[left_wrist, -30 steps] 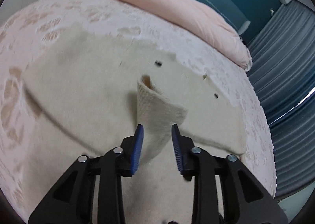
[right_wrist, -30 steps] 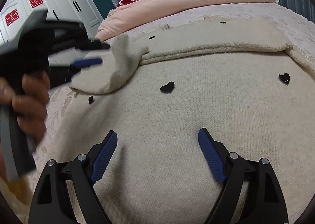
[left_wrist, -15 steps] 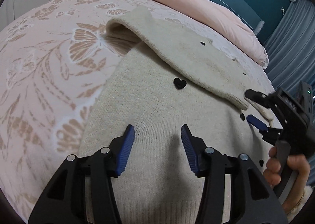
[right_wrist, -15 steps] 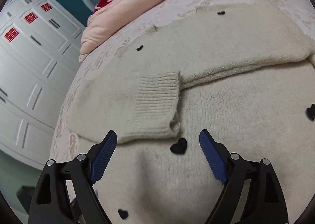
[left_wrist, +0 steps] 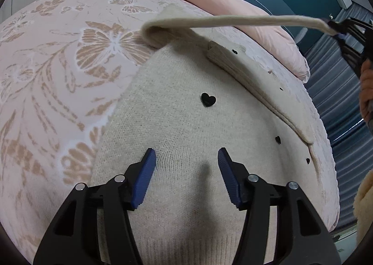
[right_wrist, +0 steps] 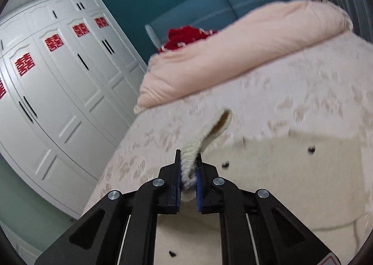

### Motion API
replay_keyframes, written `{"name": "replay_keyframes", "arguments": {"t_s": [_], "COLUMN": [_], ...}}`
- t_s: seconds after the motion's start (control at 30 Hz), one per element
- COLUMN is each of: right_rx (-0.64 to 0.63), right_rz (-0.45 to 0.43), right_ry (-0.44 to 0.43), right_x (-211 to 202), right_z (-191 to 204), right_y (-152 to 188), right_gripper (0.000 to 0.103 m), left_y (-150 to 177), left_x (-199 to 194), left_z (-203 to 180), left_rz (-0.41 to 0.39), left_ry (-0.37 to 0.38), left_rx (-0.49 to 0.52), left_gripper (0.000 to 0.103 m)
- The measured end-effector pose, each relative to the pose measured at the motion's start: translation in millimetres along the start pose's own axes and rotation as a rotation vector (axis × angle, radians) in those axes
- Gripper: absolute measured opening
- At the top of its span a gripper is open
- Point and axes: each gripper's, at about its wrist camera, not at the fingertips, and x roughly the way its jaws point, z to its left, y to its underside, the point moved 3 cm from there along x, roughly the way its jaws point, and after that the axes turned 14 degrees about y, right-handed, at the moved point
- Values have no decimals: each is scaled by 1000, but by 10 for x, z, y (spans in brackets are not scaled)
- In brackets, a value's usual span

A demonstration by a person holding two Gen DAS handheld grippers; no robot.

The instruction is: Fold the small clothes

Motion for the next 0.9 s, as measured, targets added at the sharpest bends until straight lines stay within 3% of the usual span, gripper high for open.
{"name": "replay_keyframes", "arguments": {"t_s": [0.07, 0.17, 0.3, 0.37, 0.47, 0.53, 0.63, 0.7, 0.83, 0.87, 0.9], "right_rx": [-32, -3, -40, -59, -72, -78, -40, -2, 121, 175, 227], "right_rz": [-41, 43, 87, 78, 66, 47, 17, 69, 303, 346, 311], "right_ry": [73, 153, 200, 199, 184, 175, 164, 218, 384, 387, 347], "right_x": [-27, 267, 409, 387, 347, 281, 144, 252, 792, 870, 840], "right_z": [-159, -554, -749, -749, -773, -816, -1031, -1371, -2228, -2400, -2488], "right_y": [-155, -133, -51, -77, -164, -239, -185, 113, 980, 1164, 1233], "right_gripper": [10, 10, 10, 10, 10, 10, 10, 10, 10, 9, 8], "left_y": [-108, -465, -1078, -1294, -1424, -1490, -1571, -1564, -1377, -1338, -1308], "left_x": [-48, 0, 523, 865, 1109, 1119, 987, 948, 1064, 1039, 1017], "left_z": [-46, -242, -309, -152, 96, 149, 145, 152, 332, 339, 313], "left_rz": [-19, -56, -42, -26, -34, -51, -102, -107, -59, -86, -100], "left_ry": [34, 138, 286, 280, 155, 122, 88, 63, 40, 53, 50], "left_rx": [-53, -97, -259, -382, -492, -474, -389, -338, -322, -297, -256], "left_gripper": [51, 51, 53, 53, 48, 23, 17, 17, 19, 19, 19]}}
